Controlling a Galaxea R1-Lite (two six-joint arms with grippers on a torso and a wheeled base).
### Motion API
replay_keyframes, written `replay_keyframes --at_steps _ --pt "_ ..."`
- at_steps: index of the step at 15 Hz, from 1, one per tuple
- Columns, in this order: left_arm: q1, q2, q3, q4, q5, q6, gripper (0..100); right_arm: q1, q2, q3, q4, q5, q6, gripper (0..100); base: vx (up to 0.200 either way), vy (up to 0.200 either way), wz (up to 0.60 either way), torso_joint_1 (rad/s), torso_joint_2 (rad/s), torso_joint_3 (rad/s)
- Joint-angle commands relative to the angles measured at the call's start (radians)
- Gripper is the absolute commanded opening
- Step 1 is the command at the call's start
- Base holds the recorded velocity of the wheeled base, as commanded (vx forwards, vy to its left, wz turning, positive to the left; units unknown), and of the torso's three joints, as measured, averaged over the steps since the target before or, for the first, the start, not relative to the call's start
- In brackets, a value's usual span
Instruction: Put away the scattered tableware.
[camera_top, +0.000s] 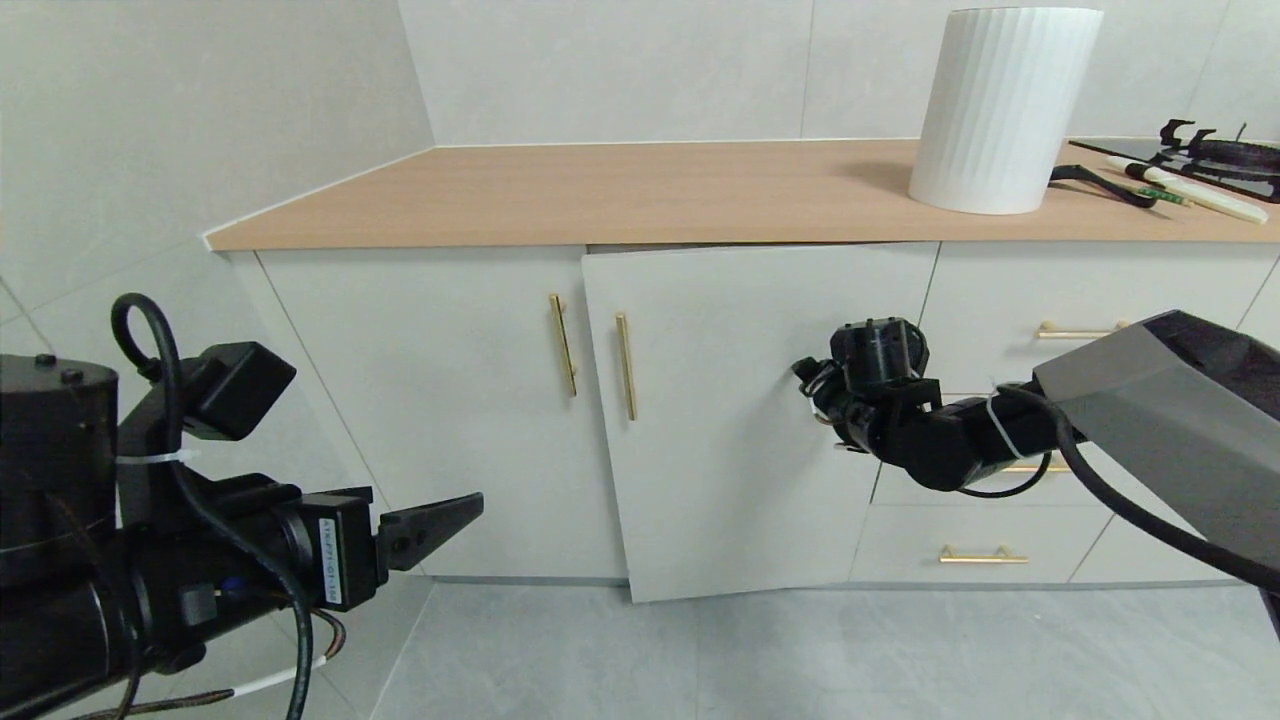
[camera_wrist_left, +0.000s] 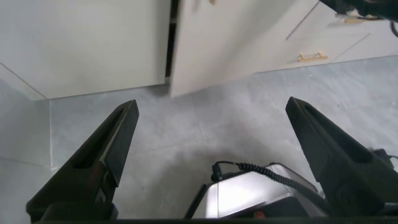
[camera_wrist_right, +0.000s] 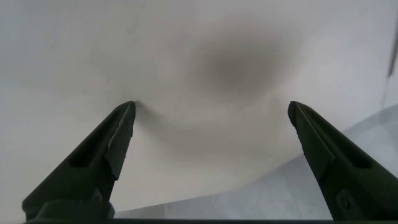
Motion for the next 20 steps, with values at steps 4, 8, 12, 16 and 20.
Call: replay_keyframes --at_steps 4,8,12,16,20 --pt "0.0 0.002 0.0 -0.001 0.0 -0.002 100 -0.021 0.045 -0.046 0.003 -0.033 0.001 100 0.0 0.0 0.0 0.0 0.0 0.0" --pt "0.0 0.003 0.0 -0.001 0.0 -0.002 100 -0.031 0.062 -0.075 0.008 -0.067 -0.002 100 0.0 0.0 0.0 0.0 0.0 0.0" --pt "0.0 0.003 0.0 -0.001 0.0 -0.002 100 -0.031 0.033 -0.064 0.021 -0.064 0.0 100 0.0 0.0 0.0 0.0 0.0 0.0" --pt "0.0 0.002 -0.002 -0.002 0.0 -0.002 100 0.022 -0.249 0.178 0.037 0.136 0.001 100 0.0 0.0 0.0 0.0 0.0 0.0" --pt "0.0 -0.009 -0.005 -0.004 0.0 0.002 100 0.045 -0.607 0.424 0.023 0.402 -0.063 100 0.0 0.0 0.0 0.0 0.0 0.0"
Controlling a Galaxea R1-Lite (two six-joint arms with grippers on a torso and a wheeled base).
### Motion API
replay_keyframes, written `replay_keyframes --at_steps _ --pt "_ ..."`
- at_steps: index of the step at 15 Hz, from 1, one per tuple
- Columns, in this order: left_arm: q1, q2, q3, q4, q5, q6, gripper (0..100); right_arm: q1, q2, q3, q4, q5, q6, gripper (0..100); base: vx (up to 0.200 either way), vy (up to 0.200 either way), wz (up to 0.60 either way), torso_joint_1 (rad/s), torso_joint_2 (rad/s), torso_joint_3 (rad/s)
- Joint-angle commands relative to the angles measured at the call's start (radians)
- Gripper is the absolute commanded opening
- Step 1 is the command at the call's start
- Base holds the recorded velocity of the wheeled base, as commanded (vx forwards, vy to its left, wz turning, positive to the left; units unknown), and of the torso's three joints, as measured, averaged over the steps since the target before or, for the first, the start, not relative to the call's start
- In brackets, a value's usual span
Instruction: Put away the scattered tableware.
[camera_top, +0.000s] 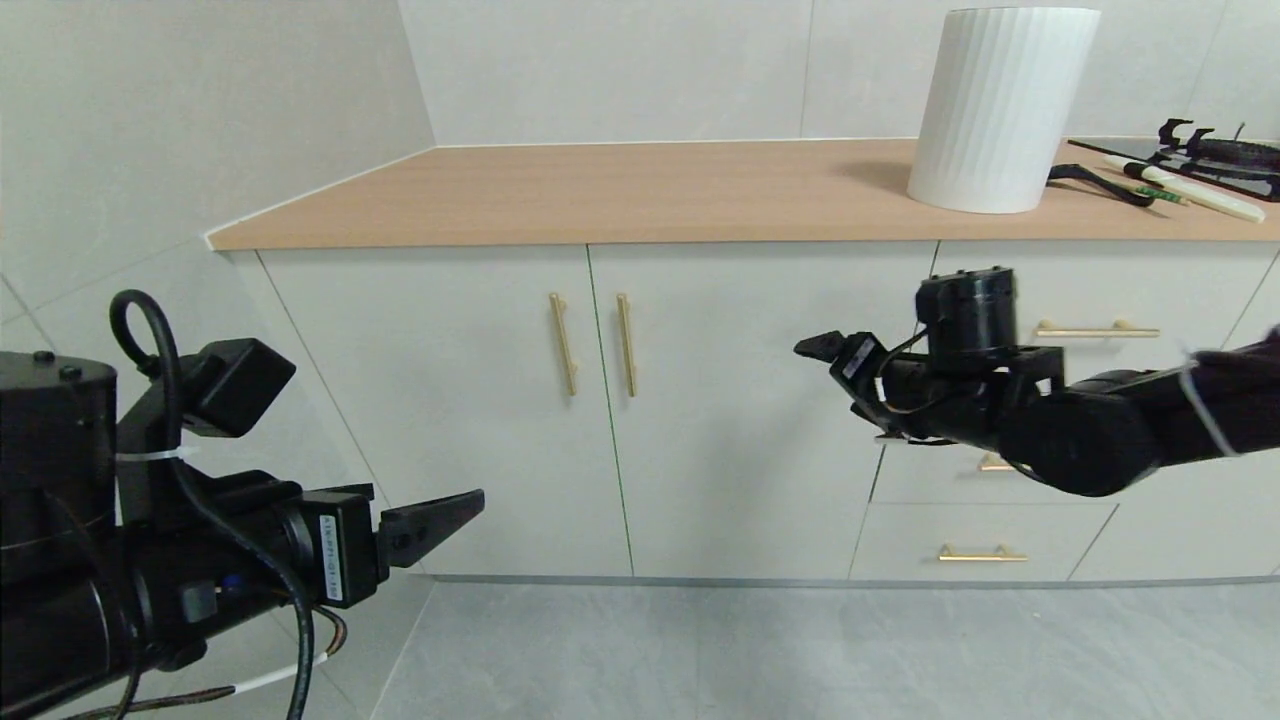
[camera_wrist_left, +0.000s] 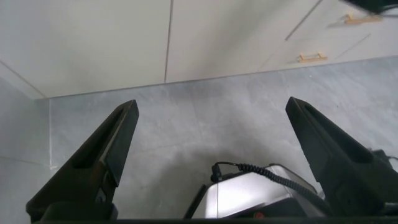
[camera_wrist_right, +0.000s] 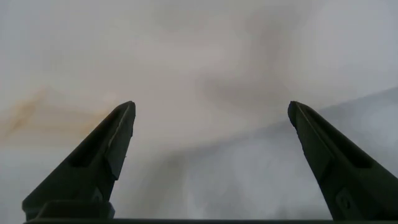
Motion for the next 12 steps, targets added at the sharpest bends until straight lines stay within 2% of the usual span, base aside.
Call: replay_keyframes --at_steps 1,3,4,6,8,9,10,12 --pt "0.0 -0.01 -0.001 -0.001 0.001 0.002 100 0.022 -0.251 0.125 0.001 0.084 -0.041 100 0.0 0.0 0.0 0.0 0.0 0.0" --pt "0.0 -0.058 0.004 -0.037 0.001 0.007 100 0.026 -0.447 0.234 0.001 0.02 -0.198 100 0.0 0.0 0.0 0.0 0.0 0.0" --pt "0.002 -0.096 0.007 -0.037 0.001 0.03 100 0.023 -0.564 0.304 0.001 -0.041 -0.299 100 0.0 0.0 0.0 0.0 0.0 0.0" --pt "0.006 -0.145 0.033 -0.037 0.001 0.056 100 0.017 -0.7 0.39 0.001 -0.133 -0.408 100 0.0 0.0 0.0 0.0 0.0 0.0" --pt "0.006 -0.248 0.073 -0.034 0.001 0.066 100 0.017 -0.953 0.566 0.001 -0.198 -0.635 100 0.0 0.0 0.0 0.0 0.0 0.0" --pt "0.006 -0.248 0.073 -0.034 0.001 0.066 100 0.017 -0.953 0.566 0.001 -0.198 -0.635 100 0.0 0.0 0.0 0.0 0.0 0.0" --pt "0.006 -0.377 0.103 -0.032 0.003 0.071 100 -0.003 -1.151 0.649 0.03 -0.221 -0.735 100 0.0 0.0 0.0 0.0 0.0 0.0" --pt "0.011 -0.538 0.111 -0.004 0.004 0.073 100 -0.116 -1.331 0.688 0.165 -0.253 -0.764 100 0.0 0.0 0.0 0.0 0.0 0.0"
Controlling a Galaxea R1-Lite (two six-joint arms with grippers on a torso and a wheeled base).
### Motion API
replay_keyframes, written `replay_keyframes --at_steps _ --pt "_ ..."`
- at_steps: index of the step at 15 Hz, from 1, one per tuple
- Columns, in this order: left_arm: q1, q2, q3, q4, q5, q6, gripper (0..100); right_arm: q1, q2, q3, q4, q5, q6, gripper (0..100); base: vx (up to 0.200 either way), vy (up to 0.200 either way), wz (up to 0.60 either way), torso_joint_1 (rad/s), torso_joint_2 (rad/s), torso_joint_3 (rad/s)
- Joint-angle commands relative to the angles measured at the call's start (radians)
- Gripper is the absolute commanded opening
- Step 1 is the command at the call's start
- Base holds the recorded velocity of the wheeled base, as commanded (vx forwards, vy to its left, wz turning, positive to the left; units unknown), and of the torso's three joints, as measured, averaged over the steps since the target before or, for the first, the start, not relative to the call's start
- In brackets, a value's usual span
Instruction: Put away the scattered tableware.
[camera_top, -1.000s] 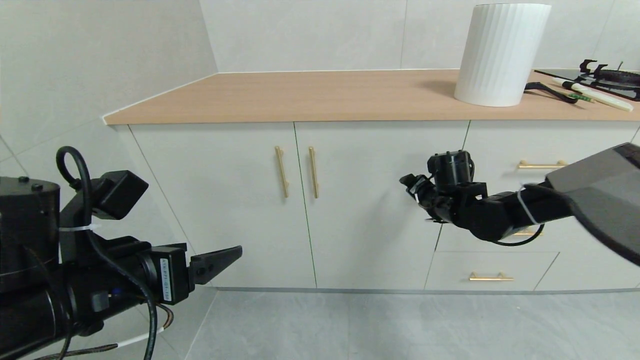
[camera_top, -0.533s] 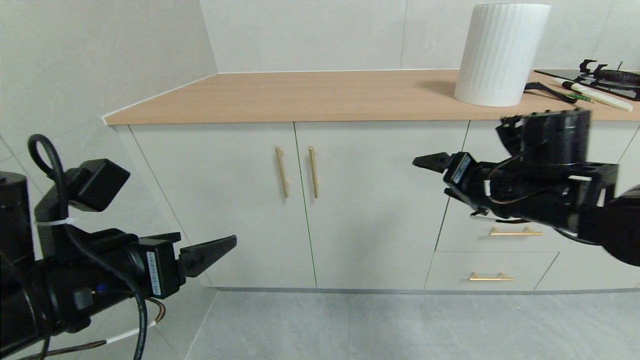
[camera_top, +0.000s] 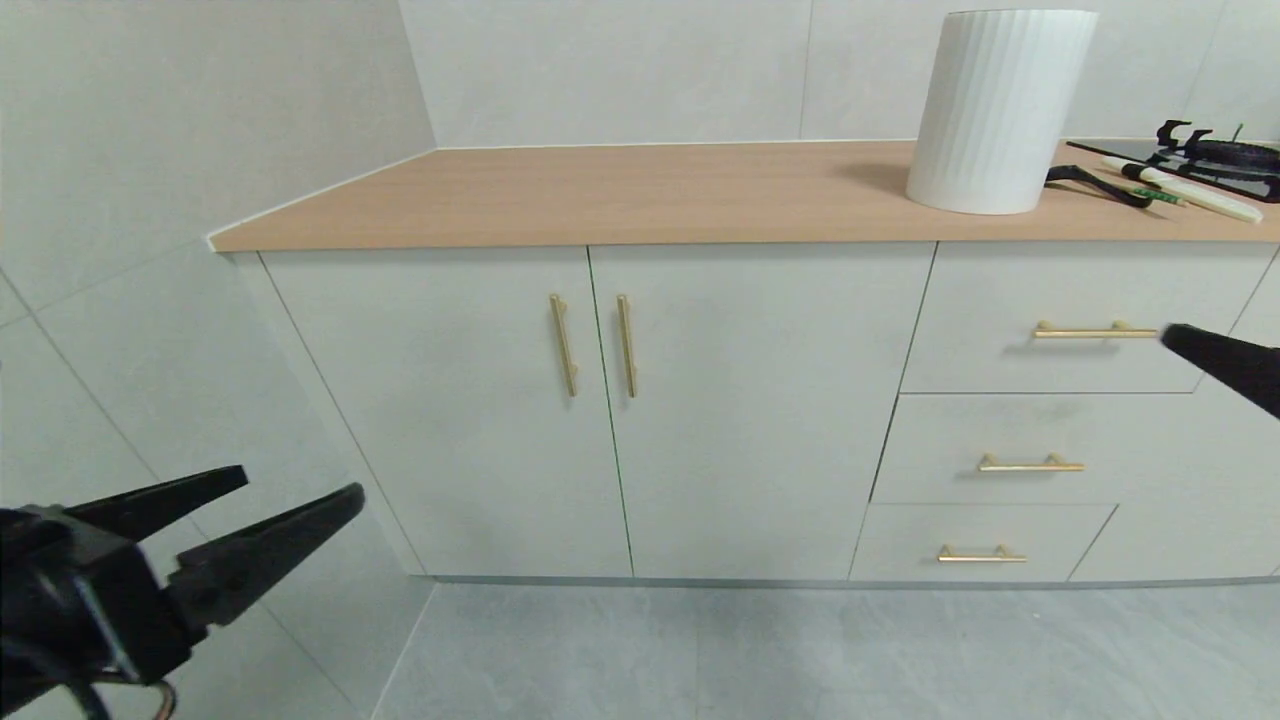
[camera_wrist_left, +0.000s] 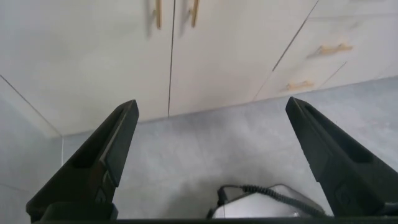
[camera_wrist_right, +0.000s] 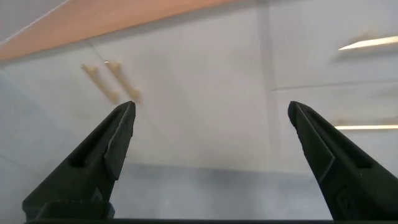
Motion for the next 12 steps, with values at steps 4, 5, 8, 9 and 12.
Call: replay_keyframes --at_steps 4,5,8,9,12 --pt "0.088 -0.548 0.023 0.262 -0.001 0.124 100 -0.267 -0.723 0.098 0.473 -0.049 -0.17 100 0.0 0.0 0.0 0.0 0.0 0.0" --pt "0.145 -0.638 0.026 0.356 -0.004 0.187 100 -0.28 -0.808 0.078 0.57 -0.075 -0.198 100 0.0 0.0 0.0 0.0 0.0 0.0" --pt "0.227 -0.782 0.029 0.434 -0.017 0.221 100 -0.354 -0.841 0.07 0.611 -0.147 -0.192 100 0.0 0.0 0.0 0.0 0.0 0.0" --pt "0.252 -0.825 0.029 0.447 -0.017 0.218 100 -0.4 -0.869 0.084 0.622 -0.15 -0.197 100 0.0 0.0 0.0 0.0 0.0 0.0" --pt "0.312 -0.829 0.06 0.448 0.066 0.209 100 -0.441 -0.937 0.204 0.624 -0.147 -0.238 100 0.0 0.0 0.0 0.0 0.0 0.0"
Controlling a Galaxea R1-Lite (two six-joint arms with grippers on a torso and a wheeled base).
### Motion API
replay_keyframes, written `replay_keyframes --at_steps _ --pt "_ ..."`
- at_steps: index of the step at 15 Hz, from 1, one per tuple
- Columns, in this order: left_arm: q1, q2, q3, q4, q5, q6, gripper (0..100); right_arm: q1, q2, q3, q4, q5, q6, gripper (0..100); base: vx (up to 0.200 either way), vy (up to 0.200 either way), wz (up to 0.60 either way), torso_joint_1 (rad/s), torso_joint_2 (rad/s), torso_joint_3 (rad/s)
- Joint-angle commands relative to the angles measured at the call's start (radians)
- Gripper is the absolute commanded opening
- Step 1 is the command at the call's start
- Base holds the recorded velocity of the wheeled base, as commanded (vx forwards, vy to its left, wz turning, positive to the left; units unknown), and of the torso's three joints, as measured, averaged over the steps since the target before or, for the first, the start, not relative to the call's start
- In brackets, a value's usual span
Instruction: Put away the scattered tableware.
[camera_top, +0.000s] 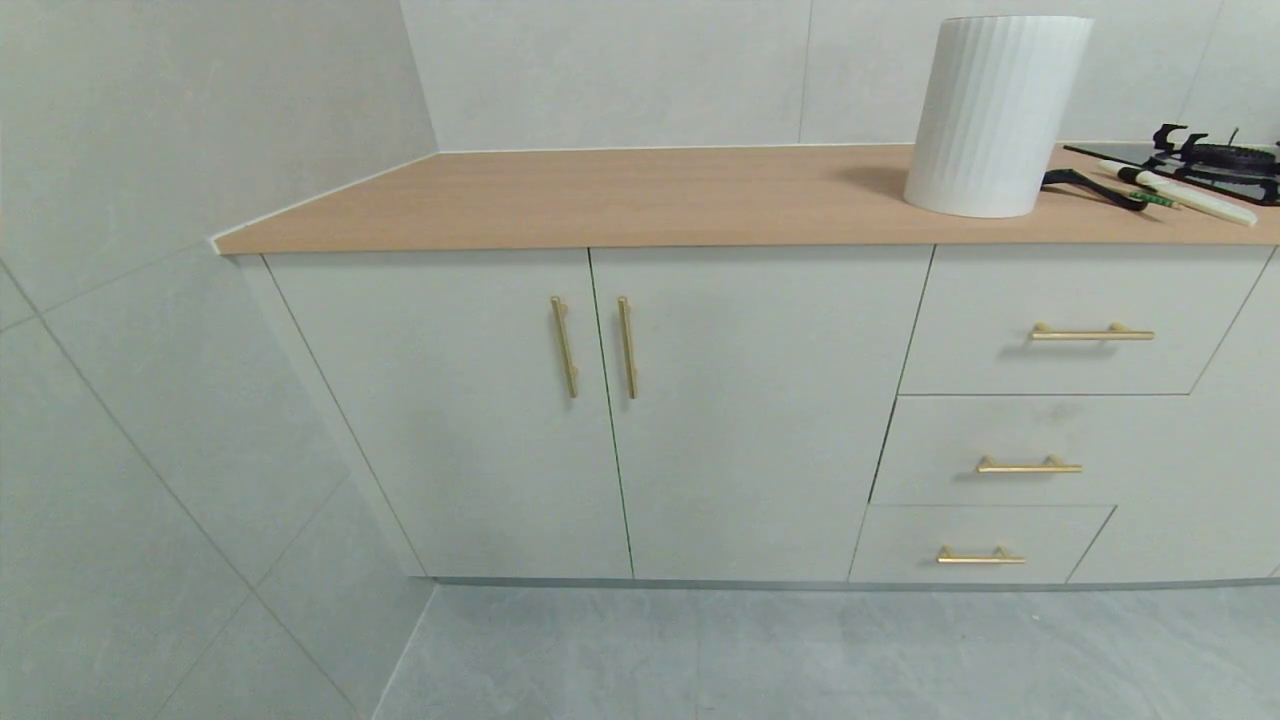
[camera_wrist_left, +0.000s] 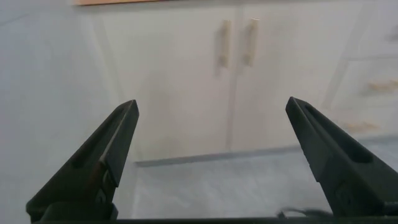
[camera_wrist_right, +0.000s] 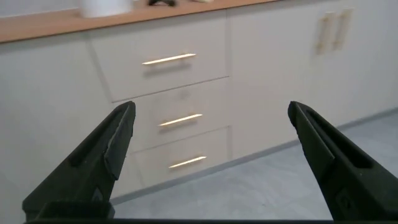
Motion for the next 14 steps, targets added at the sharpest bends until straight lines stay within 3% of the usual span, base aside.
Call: replay_keyframes --at_steps 1,2,3,4,6,8,9,10,14 --pt "0.066 -0.048 0.032 0.0 0.025 -0.007 100 -0.017 -0.061 0.116 -0.006 -0.003 0.0 100 0.0 0.0 0.0 0.0 0.0 0.0" --pt "0.1 -0.056 0.053 -0.002 0.023 -0.002 100 -0.017 -0.061 0.153 -0.012 -0.002 0.011 100 0.0 0.0 0.0 0.0 0.0 0.0" --pt "0.163 -0.143 0.122 0.003 -0.015 0.025 100 -0.017 -0.061 0.25 -0.06 -0.002 0.017 100 0.0 0.0 0.0 0.0 0.0 0.0" --pt "0.166 -0.143 0.196 -0.008 -0.04 0.056 100 -0.017 -0.061 0.337 -0.152 0.006 0.013 100 0.0 0.0 0.0 0.0 0.0 0.0" --pt "0.166 -0.143 0.299 -0.063 -0.043 0.057 100 -0.017 -0.061 0.457 -0.3 0.116 -0.006 100 0.0 0.0 0.0 0.0 0.0 0.0" --pt "0.166 -0.143 0.414 -0.117 -0.066 0.071 100 -0.017 -0.061 0.455 -0.268 0.201 -0.001 100 0.0 0.0 0.0 0.0 0.0 0.0" --pt "0.166 -0.143 0.465 -0.21 -0.107 0.062 100 -0.017 -0.06 0.457 -0.274 0.228 -0.006 100 0.0 0.0 0.0 0.0 0.0 0.0" --pt "0.166 -0.143 0.495 -0.241 -0.145 0.062 100 -0.014 -0.06 0.457 -0.274 0.277 -0.006 100 0.0 0.0 0.0 0.0 0.0 0.0" --pt "0.166 -0.143 0.506 -0.253 -0.159 0.018 100 -0.011 -0.06 0.455 -0.225 0.348 -0.018 100 0.0 0.0 0.0 0.0 0.0 0.0"
